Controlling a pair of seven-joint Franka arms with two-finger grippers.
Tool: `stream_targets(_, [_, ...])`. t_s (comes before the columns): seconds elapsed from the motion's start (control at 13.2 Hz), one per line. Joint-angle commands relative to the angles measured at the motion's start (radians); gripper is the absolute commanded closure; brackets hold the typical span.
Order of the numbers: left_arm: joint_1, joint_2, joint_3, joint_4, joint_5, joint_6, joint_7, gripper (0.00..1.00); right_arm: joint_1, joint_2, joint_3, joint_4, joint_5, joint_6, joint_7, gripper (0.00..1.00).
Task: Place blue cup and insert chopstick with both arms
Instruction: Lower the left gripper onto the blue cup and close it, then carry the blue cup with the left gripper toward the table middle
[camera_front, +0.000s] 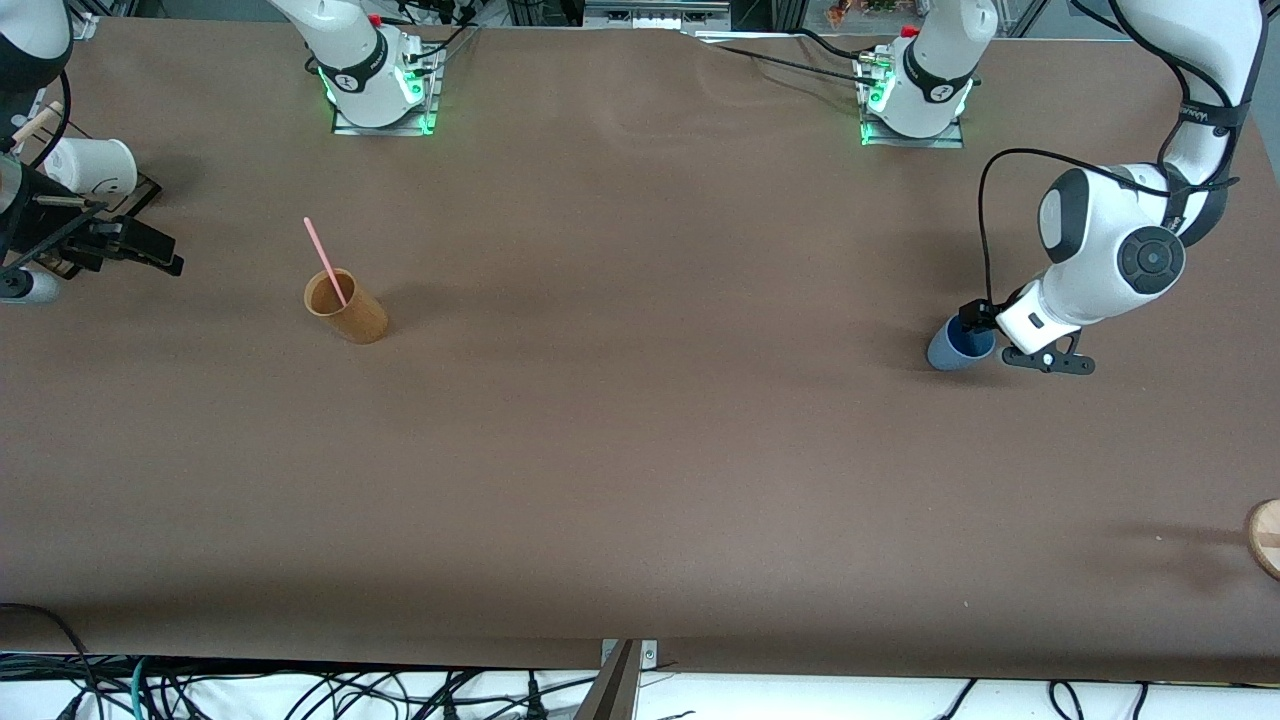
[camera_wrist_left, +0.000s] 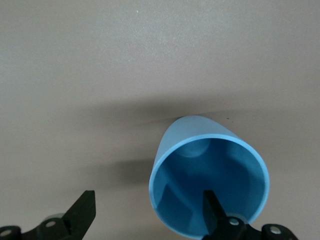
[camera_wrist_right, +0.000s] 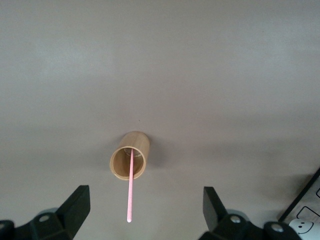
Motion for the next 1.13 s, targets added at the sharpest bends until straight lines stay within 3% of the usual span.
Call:
stream_targets(0.0, [-0.002, -0.026, 0.003, -0.026, 0.0, 0.018, 0.003, 0.74, -0.009, 0.005, 0.005, 0.021, -0.011, -0.02, -0.01, 0.0])
stream_targets(0.08, [-0.002, -0.026, 0.003, -0.025, -0.002, 0.017, 0.0, 0.92, -0.009, 0.005, 0.005, 0.021, -0.011, -0.02, -0.01, 0.0])
stream_targets(0.15, [-0.002, -0.028, 0.003, -0.023, -0.012, 0.012, 0.0, 1.0, -0.01, 0.007, 0.004, 0.021, -0.011, -0.02, -0.01, 0.0])
stream_targets(0.3, [-0.002, -0.026, 0.003, -0.023, -0.072, 0.004, 0.002, 1.0, -0.012, 0.007, 0.004, 0.019, -0.011, -0.02, -0.01, 0.0])
stream_targets(0.68, [-0.007, -0.034, 0.001, 0.026, -0.072, -0.047, 0.002, 1.0, -0.012, 0.007, 0.004, 0.019, -0.011, -0.02, -0.013, 0.0])
stream_targets(0.91, [-0.042, -0.029, -0.017, 0.202, -0.081, -0.233, -0.006, 1.0, -0.017, 0.01, -0.004, 0.016, -0.011, -0.037, -0.013, 0.0])
stream_targets(1.06, [-0.118, -0.017, -0.02, 0.283, -0.092, -0.267, -0.079, 1.0, -0.017, 0.01, -0.004, 0.018, -0.011, -0.107, -0.014, 0.0])
